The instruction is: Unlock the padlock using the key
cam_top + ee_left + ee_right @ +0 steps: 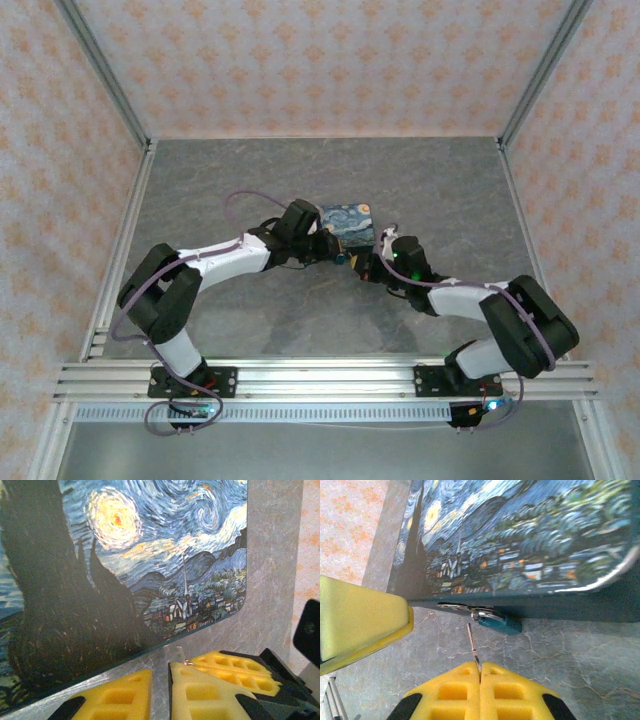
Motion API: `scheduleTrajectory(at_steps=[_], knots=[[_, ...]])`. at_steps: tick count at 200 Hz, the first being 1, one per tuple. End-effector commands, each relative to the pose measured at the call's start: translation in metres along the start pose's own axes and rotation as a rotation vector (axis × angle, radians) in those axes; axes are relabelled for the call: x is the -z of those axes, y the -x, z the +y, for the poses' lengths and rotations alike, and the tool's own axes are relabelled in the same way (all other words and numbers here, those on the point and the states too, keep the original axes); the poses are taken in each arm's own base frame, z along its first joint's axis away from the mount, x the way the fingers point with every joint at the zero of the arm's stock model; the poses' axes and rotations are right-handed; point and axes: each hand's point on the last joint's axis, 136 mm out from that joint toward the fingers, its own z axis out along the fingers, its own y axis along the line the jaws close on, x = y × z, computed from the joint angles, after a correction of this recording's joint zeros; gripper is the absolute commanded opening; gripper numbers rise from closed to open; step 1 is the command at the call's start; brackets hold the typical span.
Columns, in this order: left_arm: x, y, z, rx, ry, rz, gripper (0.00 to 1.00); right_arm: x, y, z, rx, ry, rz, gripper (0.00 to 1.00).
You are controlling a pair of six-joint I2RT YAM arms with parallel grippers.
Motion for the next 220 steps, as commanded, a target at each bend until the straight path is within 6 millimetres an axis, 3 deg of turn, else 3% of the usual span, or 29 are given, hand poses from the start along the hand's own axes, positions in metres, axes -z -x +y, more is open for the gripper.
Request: scheduleTrajectory(at_steps=[1,25,54,73,100,152,193,220], knots=[[0.013,0.005,0.007,-0.018,0.045,-0.050,0.19,0.010,0.020,0.009,0.012,0.025,-0.036,0.00],[0.023,0.010,0.009,-0.035,0.054,-0.086,0.24,0.018,0.048,0.022,0.017,0.075,-0.077,0.00],[0.035,0.015,0.008,-0.079,0.053,-0.136,0.34,0.012,0.076,0.034,-0.013,0.161,-0.093,0.00],[0.041,0.013,0.012,-0.108,0.061,-0.155,0.42,0.005,0.093,0.031,-0.029,0.166,-0.102,0.00],[0.044,0.006,0.027,-0.118,0.100,-0.159,0.49,-0.011,0.103,0.010,-0.062,0.103,-0.082,0.00],[0.052,0.009,0.030,-0.136,0.126,-0.185,0.55,-0.024,0.071,-0.027,-0.109,-0.020,0.023,0.00],[0.065,0.011,0.030,-0.191,0.143,-0.209,0.61,-0.029,0.035,-0.026,-0.152,-0.038,0.088,0.00],[0.072,0.008,0.030,-0.222,0.140,-0.210,0.63,-0.039,0.012,-0.014,-0.203,-0.008,0.104,0.00]])
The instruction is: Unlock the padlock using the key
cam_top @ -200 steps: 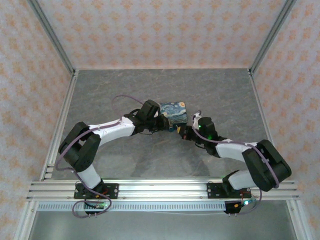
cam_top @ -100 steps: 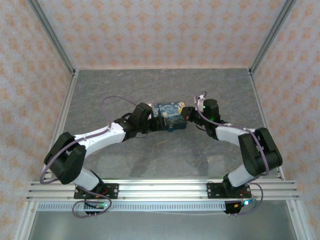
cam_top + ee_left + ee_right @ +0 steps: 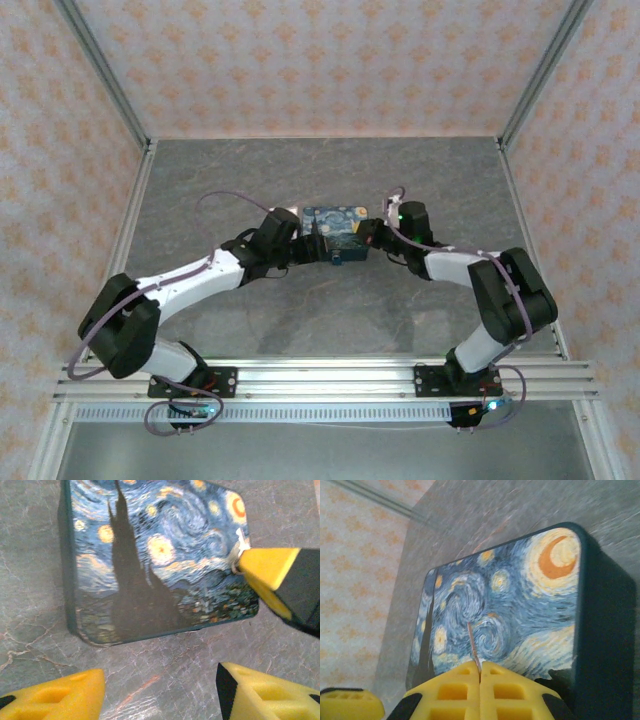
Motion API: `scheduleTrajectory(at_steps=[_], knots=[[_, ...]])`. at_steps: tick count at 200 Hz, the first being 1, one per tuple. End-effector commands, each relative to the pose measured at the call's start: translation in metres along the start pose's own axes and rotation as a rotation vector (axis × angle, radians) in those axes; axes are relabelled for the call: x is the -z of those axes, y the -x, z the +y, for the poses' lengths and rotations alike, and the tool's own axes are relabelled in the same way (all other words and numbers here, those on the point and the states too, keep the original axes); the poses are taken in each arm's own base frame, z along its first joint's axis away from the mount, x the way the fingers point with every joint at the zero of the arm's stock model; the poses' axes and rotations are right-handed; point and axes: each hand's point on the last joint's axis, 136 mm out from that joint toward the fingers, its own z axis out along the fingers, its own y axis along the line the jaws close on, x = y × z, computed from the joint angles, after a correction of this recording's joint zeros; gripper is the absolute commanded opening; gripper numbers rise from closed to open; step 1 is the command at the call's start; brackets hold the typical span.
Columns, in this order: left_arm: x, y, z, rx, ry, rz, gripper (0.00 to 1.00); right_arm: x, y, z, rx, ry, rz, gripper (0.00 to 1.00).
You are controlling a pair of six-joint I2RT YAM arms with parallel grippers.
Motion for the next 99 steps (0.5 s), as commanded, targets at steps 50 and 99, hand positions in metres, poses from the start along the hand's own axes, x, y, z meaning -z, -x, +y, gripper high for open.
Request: scheduleTrajectory(at_steps=[50,99], knots=[[0.022,-0.013,0.035,-0.089,0.123,-0.011,0.64,-0.021,-0.085,0.007,-0.131,-0.063,0.130,0.00],[0.025,-0.027,0.060,-0.162,0.158,-0.027,0.65,-0.025,-0.078,0.011,-0.087,-0.101,0.122,0.00]])
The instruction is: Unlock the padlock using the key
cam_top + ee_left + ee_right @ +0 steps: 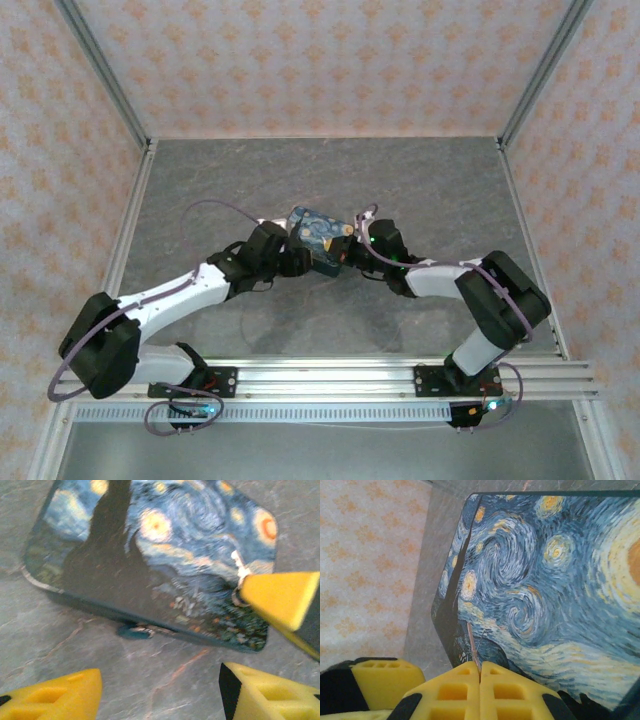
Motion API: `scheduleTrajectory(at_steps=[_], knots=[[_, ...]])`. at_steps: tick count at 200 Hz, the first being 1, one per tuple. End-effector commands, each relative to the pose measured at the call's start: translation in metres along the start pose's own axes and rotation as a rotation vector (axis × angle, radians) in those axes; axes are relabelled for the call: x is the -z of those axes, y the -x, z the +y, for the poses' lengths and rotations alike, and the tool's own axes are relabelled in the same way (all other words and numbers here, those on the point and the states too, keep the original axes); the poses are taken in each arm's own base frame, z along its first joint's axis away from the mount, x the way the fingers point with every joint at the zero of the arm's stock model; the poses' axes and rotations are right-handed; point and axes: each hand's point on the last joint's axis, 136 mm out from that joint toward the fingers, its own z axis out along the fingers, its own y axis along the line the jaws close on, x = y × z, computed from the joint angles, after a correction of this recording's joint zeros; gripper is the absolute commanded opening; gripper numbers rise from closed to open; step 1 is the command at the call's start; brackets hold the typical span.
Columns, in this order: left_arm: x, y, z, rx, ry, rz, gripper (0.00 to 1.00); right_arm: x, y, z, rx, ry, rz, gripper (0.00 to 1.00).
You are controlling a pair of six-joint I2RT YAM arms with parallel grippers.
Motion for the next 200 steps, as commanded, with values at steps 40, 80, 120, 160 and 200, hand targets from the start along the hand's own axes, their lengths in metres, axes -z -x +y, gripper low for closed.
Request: scheduleTrajectory(at_steps=[40,80,120,160,200], knots=[[-0.005,-0.013,0.017,-0.171,-0.053,-0.084,0.69,-0.005,-0.015,-0.037,-0.041,-0.156,0.044,0.00],[-0.023,-0.014,0.010,-0.211,-0.104,-0.104,0.69,-0.004,-0.015,-0.042,-0.041,-0.178,0.038,0.00],[-0.044,-0.014,0.005,-0.223,-0.113,-0.093,0.65,-0.005,-0.014,-0.043,-0.047,-0.189,0.034,0.00],[-0.063,-0.014,0.002,-0.226,-0.108,-0.080,0.61,-0.005,-0.013,-0.041,-0.041,-0.199,0.027,0.00],[-0.077,-0.012,0.003,-0.229,-0.091,-0.092,0.57,-0.004,-0.013,-0.042,-0.039,-0.209,0.022,0.00]])
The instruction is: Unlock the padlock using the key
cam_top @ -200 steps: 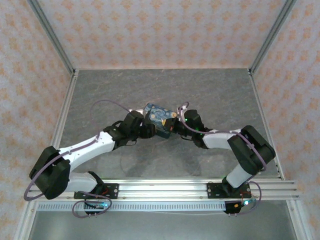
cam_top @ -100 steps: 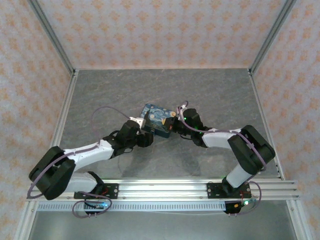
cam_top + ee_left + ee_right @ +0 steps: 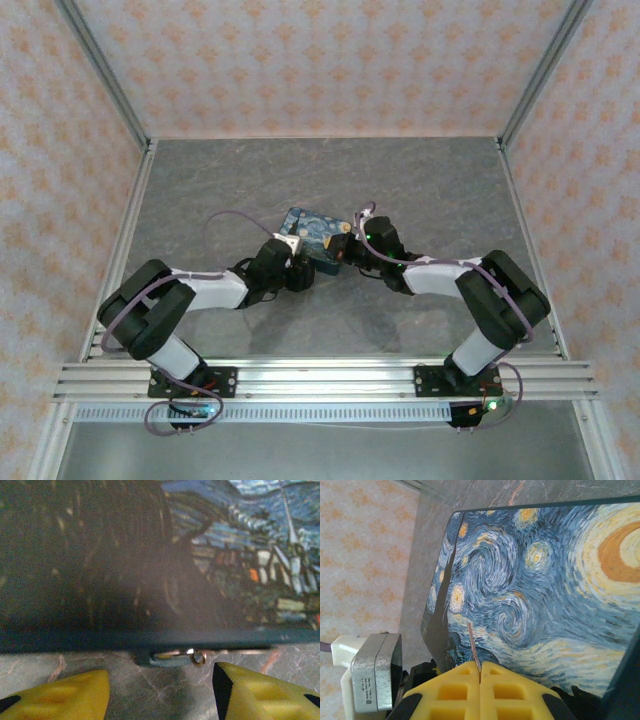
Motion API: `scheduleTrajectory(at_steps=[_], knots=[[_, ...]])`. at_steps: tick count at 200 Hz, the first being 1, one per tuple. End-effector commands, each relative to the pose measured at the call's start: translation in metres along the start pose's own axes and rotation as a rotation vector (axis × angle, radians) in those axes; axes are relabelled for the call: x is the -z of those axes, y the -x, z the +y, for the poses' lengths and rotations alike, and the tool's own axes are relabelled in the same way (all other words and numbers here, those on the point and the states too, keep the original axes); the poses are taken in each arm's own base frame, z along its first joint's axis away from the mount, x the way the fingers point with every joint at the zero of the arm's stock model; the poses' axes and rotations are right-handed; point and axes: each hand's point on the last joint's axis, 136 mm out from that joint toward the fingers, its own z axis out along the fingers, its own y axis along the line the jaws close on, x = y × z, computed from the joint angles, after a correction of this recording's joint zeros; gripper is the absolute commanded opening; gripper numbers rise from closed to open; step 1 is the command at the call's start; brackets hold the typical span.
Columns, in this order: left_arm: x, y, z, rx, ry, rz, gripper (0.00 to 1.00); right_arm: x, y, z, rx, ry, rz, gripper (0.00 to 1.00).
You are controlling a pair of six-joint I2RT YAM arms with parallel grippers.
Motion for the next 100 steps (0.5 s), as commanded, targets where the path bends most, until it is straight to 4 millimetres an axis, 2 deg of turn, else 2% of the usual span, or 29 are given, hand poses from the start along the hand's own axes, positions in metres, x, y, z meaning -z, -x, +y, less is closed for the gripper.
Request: scheduleTrajectory(at_steps=[1,29,100], knots=[[-0.005,0.024,-0.010,-0.025,-0.019,-0.082,0.57,-0.002,-0.018,-0.040,-0.032,-0.157,0.045,0.00],[-0.011,0.024,-0.008,-0.028,-0.004,-0.084,0.56,-0.001,-0.019,-0.040,-0.031,-0.157,0.046,0.00],[-0.017,0.025,-0.020,-0.042,-0.022,-0.074,0.47,-0.002,-0.019,-0.036,-0.028,-0.146,0.046,0.00]])
